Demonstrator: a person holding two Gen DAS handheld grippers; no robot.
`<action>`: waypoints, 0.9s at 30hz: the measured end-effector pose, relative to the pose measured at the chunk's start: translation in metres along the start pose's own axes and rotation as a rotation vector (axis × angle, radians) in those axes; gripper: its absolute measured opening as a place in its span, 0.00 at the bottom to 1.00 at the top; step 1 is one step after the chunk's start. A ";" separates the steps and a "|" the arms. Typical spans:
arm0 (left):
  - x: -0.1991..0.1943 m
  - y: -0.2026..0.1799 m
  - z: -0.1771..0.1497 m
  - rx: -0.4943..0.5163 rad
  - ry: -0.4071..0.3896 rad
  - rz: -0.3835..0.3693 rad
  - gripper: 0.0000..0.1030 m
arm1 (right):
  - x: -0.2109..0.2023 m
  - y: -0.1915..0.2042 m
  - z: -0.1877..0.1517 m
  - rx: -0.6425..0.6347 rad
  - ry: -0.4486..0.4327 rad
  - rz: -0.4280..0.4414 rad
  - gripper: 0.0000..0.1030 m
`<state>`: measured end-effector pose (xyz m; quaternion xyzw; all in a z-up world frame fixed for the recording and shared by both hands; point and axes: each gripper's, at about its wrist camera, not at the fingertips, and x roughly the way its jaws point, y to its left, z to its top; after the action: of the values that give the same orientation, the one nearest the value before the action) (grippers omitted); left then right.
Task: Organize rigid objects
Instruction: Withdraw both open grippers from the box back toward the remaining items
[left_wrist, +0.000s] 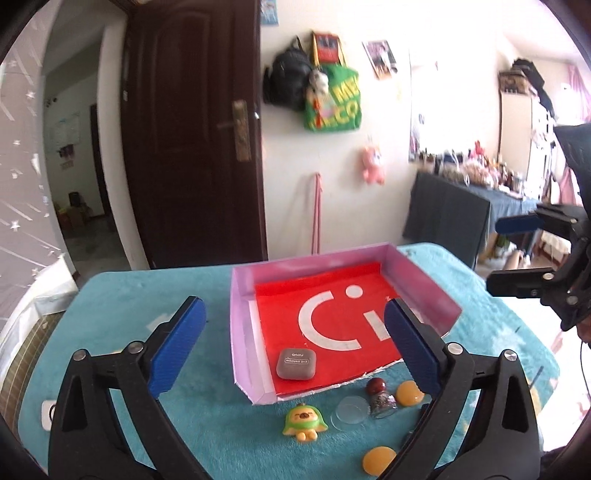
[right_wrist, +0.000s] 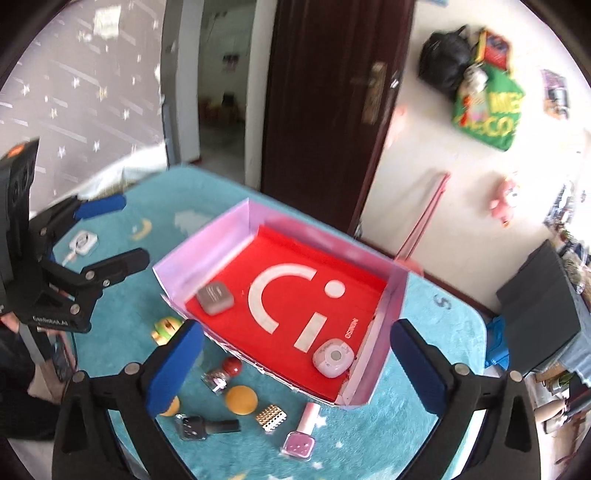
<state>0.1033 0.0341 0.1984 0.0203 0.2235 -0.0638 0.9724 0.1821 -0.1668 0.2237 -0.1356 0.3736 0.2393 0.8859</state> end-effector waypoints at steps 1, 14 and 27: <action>-0.007 -0.001 -0.002 -0.003 -0.017 0.003 0.98 | -0.012 0.003 -0.004 0.016 -0.035 -0.002 1.00; -0.057 -0.025 -0.068 -0.032 -0.097 0.028 1.00 | -0.074 0.051 -0.092 0.133 -0.286 -0.213 1.00; -0.022 -0.038 -0.147 -0.072 0.052 0.010 1.00 | -0.020 0.072 -0.187 0.287 -0.257 -0.231 1.00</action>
<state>0.0152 0.0091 0.0757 -0.0119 0.2510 -0.0501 0.9666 0.0201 -0.1906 0.1061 -0.0185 0.2700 0.0960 0.9579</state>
